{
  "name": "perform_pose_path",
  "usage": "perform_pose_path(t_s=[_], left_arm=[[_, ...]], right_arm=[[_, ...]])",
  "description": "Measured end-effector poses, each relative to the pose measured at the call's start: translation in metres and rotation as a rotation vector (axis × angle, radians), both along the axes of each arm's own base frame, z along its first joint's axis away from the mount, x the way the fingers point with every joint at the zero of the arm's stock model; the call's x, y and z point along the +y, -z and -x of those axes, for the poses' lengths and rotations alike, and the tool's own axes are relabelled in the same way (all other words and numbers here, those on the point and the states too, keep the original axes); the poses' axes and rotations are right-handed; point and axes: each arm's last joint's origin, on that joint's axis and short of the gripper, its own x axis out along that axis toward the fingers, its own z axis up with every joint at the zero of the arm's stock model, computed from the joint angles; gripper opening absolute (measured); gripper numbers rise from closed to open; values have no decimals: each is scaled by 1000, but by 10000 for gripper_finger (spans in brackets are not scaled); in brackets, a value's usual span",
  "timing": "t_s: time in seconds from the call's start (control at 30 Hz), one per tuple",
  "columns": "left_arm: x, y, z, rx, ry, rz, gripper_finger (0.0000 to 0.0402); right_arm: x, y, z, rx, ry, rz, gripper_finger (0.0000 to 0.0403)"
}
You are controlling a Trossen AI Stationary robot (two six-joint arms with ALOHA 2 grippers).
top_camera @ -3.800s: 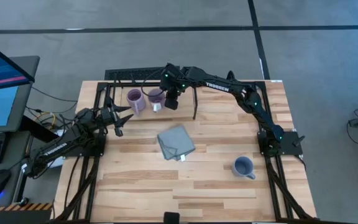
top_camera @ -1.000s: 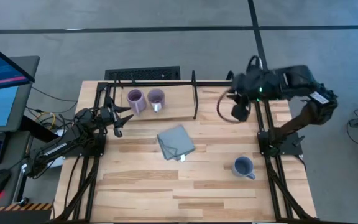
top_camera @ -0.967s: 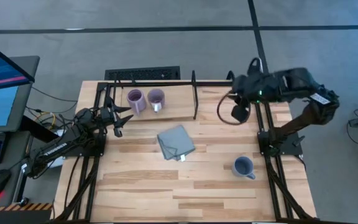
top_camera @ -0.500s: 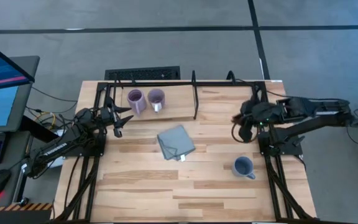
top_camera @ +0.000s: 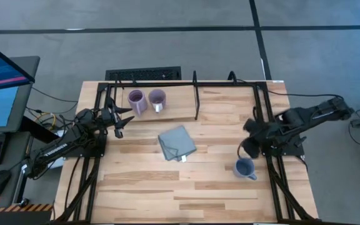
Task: Stack small to large cups/mugs on shelf
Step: Put the blue mug on the shelf
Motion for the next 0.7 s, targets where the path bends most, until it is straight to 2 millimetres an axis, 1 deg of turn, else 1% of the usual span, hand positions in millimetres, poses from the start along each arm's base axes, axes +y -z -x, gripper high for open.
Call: perform_pose_path(t_s=[0.1,0.27,0.43,0.57,0.7], left_arm=[[0,0,0,5,0,-8,162],[0,1,0,6,-1,-10,162],[0,1,0,6,-1,-11,162],[0,1,0,6,-1,-11,162],[0,1,0,6,-1,-11,162]], right_arm=[[11,4,-5,17,-177,41,95],[25,14,-11,90,-353,116,95],[38,24,-18,139,-566,179,95],[43,31,-23,171,-657,220,95],[45,36,-28,197,-680,236,95]])
